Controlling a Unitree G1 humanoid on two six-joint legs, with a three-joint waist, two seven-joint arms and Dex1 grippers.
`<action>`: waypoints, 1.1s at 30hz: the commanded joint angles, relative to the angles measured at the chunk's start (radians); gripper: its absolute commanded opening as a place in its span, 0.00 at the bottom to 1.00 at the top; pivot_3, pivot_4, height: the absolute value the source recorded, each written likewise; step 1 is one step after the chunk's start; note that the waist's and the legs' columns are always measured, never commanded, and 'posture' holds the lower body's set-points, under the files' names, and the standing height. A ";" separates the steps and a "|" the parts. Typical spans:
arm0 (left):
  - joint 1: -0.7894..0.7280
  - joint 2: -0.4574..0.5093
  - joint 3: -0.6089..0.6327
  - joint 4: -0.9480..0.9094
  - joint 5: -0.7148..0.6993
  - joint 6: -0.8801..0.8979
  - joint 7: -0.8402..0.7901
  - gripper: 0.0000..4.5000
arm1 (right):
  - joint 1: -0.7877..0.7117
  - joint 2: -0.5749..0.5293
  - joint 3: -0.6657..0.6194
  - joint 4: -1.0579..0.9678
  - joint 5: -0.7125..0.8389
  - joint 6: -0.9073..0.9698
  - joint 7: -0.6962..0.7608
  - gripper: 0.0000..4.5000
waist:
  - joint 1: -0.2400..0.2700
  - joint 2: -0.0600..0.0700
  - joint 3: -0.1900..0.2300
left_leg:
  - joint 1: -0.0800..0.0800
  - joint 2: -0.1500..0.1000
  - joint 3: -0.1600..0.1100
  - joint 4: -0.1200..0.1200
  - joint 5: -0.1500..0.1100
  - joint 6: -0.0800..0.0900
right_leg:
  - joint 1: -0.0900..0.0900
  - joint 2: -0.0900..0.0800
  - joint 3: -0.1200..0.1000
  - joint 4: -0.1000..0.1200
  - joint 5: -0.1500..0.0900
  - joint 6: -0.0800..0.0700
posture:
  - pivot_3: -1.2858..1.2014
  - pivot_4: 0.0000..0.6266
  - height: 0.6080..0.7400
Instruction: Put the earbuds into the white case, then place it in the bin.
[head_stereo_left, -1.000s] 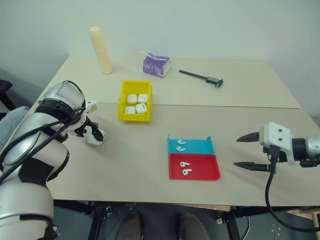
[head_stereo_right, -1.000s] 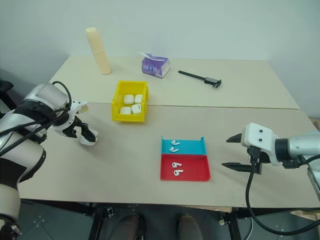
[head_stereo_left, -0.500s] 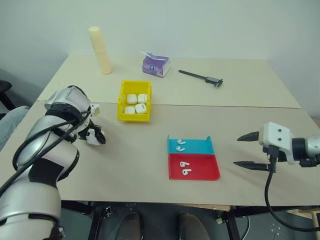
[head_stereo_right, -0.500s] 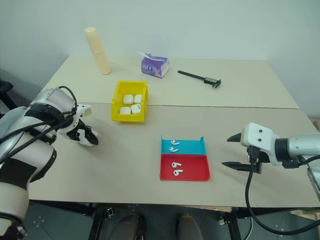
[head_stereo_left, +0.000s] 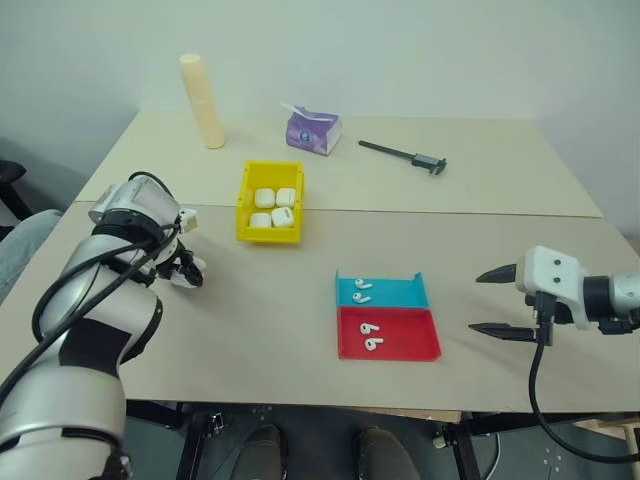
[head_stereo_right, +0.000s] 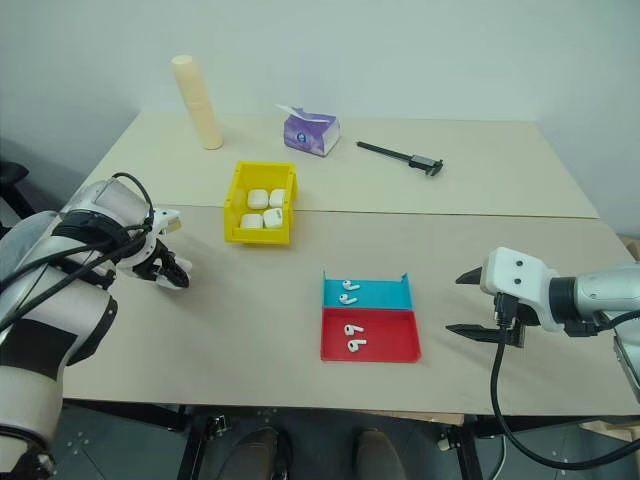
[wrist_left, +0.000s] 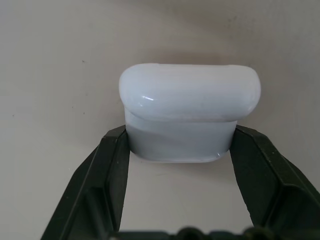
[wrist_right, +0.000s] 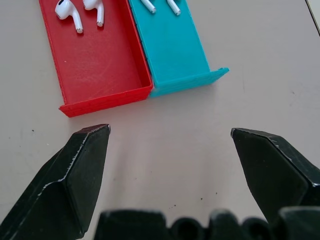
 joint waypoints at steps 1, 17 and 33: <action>0.000 0.038 0.034 -0.101 0.010 -0.030 -0.023 0.61 | -0.008 -0.017 -0.026 -0.023 0.006 0.005 -0.001 1.00 | 0.001 0.000 0.000 | 0.000 0.000 0.000 0.000 0.000 0.000 | 0.000 0.000 0.000 0.000 0.000 0.000 | 0.52 0.24 1.00; 0.622 0.142 0.897 -1.486 -0.427 0.004 0.018 0.61 | -0.052 -0.101 -0.097 -0.166 0.066 0.064 0.048 1.00 | -0.013 0.001 -0.001 | 0.005 0.001 -0.003 0.003 0.000 -0.001 | 0.002 -0.001 0.003 0.007 0.000 0.000 | 0.52 0.24 1.00; 1.212 -0.355 0.775 -1.278 -0.429 -1.416 -0.071 0.61 | -0.607 -0.006 0.529 -0.321 -0.151 0.180 0.249 1.00 | -0.018 0.005 -0.003 | 0.010 0.001 -0.001 0.000 0.000 0.000 | 0.003 -0.001 0.005 0.007 -0.001 -0.002 | 0.52 0.24 1.00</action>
